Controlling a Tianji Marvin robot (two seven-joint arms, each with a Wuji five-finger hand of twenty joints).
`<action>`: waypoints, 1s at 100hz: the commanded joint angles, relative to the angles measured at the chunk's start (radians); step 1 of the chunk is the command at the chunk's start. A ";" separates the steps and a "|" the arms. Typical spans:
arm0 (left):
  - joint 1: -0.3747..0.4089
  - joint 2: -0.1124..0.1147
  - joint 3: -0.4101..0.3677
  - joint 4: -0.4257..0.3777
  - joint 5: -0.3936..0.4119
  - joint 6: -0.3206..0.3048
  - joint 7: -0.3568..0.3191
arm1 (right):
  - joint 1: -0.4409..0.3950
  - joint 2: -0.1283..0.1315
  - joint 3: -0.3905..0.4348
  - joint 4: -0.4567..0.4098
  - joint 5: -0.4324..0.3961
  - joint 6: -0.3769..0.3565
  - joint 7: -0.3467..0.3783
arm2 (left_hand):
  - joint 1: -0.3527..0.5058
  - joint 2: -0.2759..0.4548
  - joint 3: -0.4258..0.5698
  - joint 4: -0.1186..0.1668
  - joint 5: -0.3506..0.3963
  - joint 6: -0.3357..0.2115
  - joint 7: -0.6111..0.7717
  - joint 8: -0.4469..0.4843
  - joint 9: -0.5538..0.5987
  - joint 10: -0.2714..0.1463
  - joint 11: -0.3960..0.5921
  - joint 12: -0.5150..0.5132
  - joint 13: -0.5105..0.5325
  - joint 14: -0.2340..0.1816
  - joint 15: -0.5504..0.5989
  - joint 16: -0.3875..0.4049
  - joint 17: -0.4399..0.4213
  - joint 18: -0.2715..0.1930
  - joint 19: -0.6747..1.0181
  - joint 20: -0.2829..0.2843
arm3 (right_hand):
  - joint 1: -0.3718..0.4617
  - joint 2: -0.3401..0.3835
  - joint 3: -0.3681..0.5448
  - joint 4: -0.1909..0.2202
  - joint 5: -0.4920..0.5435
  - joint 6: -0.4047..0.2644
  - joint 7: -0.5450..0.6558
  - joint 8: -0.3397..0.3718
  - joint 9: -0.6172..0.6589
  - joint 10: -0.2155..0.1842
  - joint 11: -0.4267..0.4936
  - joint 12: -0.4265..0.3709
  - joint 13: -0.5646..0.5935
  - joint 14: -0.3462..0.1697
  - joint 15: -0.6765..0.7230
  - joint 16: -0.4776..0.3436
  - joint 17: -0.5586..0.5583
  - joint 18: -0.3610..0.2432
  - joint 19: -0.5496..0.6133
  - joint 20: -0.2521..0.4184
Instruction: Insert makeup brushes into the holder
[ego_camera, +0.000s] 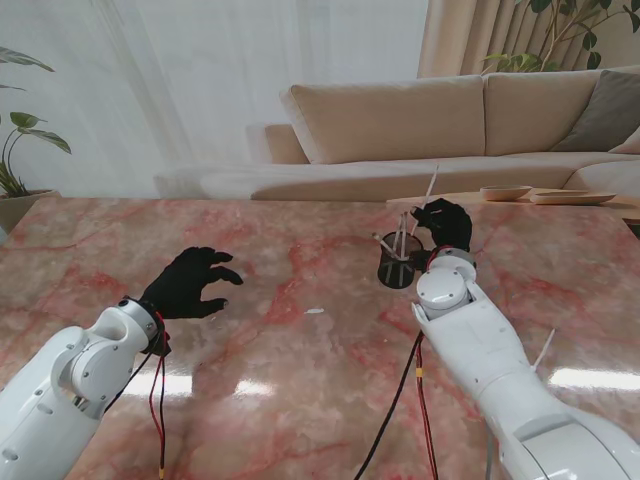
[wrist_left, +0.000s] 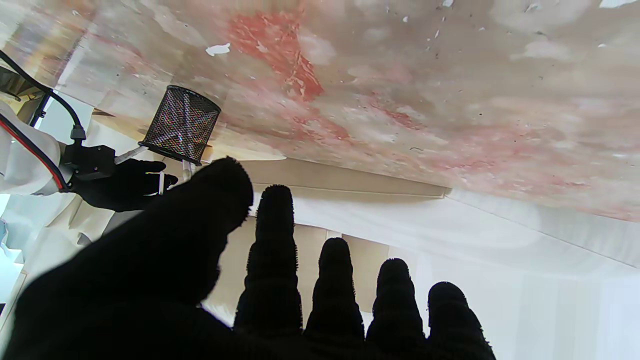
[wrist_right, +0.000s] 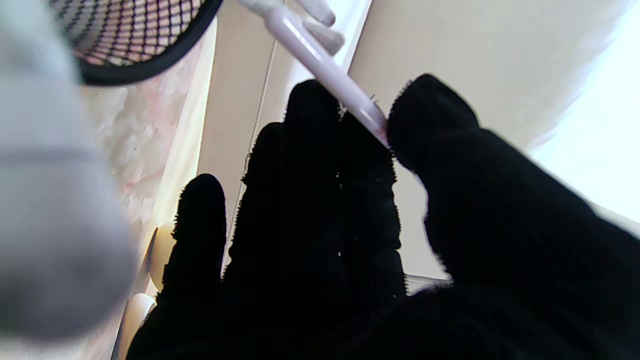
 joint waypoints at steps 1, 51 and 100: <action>0.011 0.001 -0.001 -0.001 -0.001 0.004 -0.001 | -0.018 -0.012 -0.003 0.003 0.002 -0.015 -0.005 | -0.052 0.032 -0.033 0.036 -0.032 0.019 -0.011 -0.010 -0.036 0.008 -0.022 0.008 -0.041 -0.016 -0.034 -0.016 0.004 0.004 -0.045 -0.019 | 0.025 0.023 0.040 -0.015 0.043 -0.167 0.040 0.005 0.045 -0.015 -0.008 -0.017 -0.040 -0.067 -0.002 -0.021 -0.019 -0.046 -0.015 0.031; 0.015 0.001 -0.001 0.006 -0.011 -0.002 -0.004 | -0.008 -0.045 -0.047 0.123 -0.066 -0.156 -0.119 | -0.051 0.031 -0.035 0.037 -0.032 0.020 -0.010 -0.009 -0.036 0.010 -0.022 0.008 -0.042 -0.014 -0.034 -0.021 0.004 0.005 -0.047 -0.029 | 0.025 0.029 0.022 -0.015 0.031 -0.209 0.026 -0.008 0.013 -0.056 -0.040 -0.050 -0.071 -0.089 0.004 -0.041 -0.028 -0.067 -0.036 0.060; 0.022 0.002 -0.010 0.004 -0.015 -0.014 -0.005 | -0.004 -0.071 -0.059 0.189 -0.093 -0.226 -0.195 | -0.051 0.030 -0.033 0.036 -0.035 0.020 -0.012 -0.010 -0.038 0.024 -0.024 0.008 -0.041 -0.015 -0.035 -0.026 0.004 0.005 -0.048 -0.036 | 0.017 0.036 0.015 -0.013 0.015 -0.248 0.015 -0.009 -0.044 -0.100 -0.087 -0.065 -0.152 -0.110 -0.001 -0.051 -0.045 -0.079 -0.039 0.081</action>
